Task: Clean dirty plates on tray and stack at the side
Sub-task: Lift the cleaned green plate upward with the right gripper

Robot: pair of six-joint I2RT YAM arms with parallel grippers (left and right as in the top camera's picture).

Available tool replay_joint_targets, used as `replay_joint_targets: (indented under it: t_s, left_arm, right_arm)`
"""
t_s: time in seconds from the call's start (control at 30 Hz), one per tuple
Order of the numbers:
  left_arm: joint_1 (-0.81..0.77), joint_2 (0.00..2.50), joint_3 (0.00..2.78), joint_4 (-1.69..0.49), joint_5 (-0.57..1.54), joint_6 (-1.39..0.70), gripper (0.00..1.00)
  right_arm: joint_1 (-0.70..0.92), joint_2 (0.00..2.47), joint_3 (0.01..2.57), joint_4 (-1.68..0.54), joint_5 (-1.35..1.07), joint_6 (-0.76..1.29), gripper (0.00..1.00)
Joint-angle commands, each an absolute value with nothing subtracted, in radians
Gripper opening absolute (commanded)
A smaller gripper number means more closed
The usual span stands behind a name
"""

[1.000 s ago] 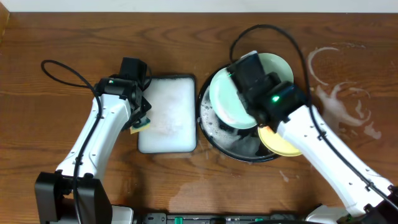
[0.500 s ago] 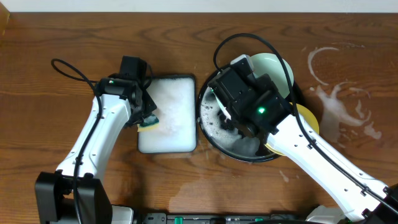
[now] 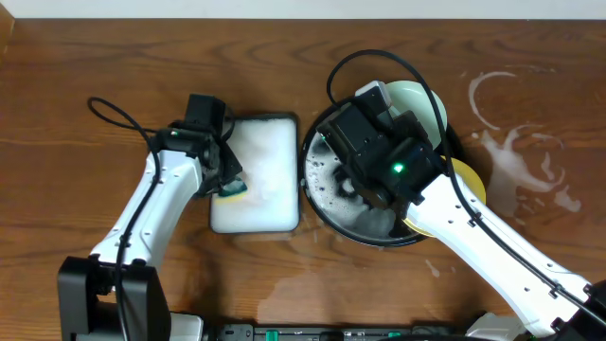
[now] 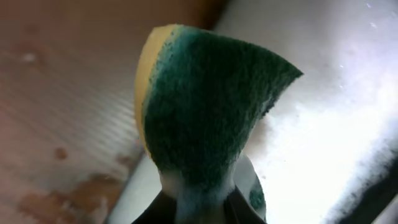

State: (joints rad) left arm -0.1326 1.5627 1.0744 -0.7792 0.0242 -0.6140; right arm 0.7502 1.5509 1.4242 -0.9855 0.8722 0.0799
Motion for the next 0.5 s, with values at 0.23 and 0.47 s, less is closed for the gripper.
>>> replay_joint_targets:
  t_s: [0.23, 0.47]
  left_arm:
    - [-0.130, 1.570, 1.037, -0.723, 0.125, -0.549, 0.08]
    - [-0.130, 1.570, 1.037, -0.723, 0.129, -0.542, 0.08]
  right_arm:
    - [0.754, 1.532, 1.426, -0.979, 0.908, 0.128, 0.01]
    - [0.754, 1.532, 1.426, -0.976, 0.897, 0.134, 0.01]
